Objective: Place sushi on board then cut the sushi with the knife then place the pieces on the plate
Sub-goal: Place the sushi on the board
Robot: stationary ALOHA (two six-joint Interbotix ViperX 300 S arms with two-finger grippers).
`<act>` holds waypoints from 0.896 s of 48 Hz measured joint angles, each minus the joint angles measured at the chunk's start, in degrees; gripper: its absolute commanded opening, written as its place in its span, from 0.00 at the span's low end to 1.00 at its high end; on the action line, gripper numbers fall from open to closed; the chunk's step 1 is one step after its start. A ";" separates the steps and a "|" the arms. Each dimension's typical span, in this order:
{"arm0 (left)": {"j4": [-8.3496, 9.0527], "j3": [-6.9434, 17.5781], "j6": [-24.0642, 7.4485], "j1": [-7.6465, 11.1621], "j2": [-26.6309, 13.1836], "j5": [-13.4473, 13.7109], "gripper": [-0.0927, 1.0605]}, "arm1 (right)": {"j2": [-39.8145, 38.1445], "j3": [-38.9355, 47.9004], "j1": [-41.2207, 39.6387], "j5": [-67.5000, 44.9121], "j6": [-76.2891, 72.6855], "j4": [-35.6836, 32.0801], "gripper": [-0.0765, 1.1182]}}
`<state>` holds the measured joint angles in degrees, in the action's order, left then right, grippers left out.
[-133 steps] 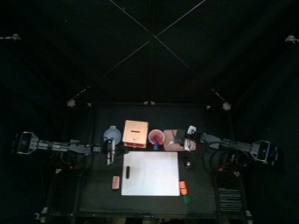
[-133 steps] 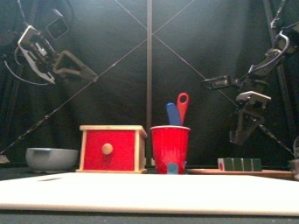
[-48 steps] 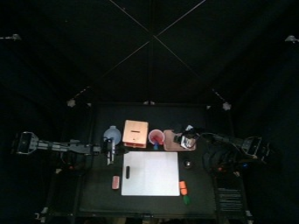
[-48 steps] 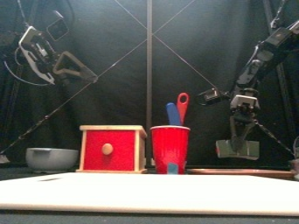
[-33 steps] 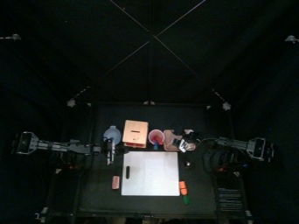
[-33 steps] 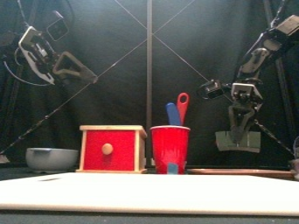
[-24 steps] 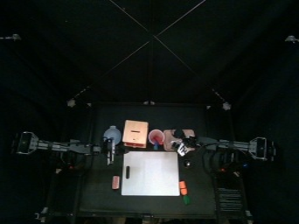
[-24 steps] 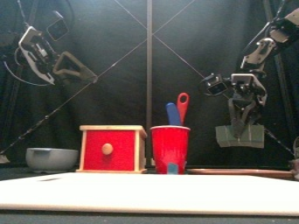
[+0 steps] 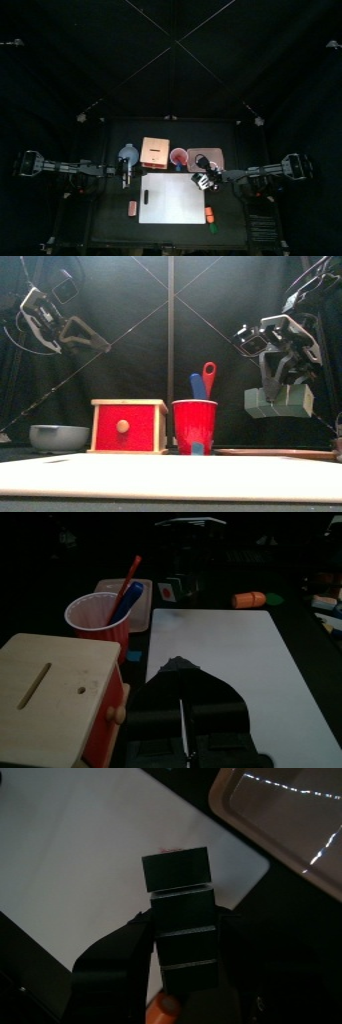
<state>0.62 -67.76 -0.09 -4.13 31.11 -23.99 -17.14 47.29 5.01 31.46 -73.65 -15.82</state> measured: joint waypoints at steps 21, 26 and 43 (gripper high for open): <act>-0.09 -0.18 0.00 0.00 -0.09 0.09 0.06 | 14.94 -11.78 10.72 3.96 -34.72 -13.62 0.56; -0.09 -0.53 0.00 0.00 -0.09 0.18 0.06 | 17.93 -14.85 12.48 6.86 -41.75 -16.17 0.56; -0.44 -1.14 0.18 0.18 0.00 0.26 0.06 | 26.37 -26.19 13.62 16.17 -48.69 -15.38 0.56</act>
<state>0.18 -68.91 0.09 -3.96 31.11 -23.73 9.23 21.09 18.63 47.64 -122.34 -31.20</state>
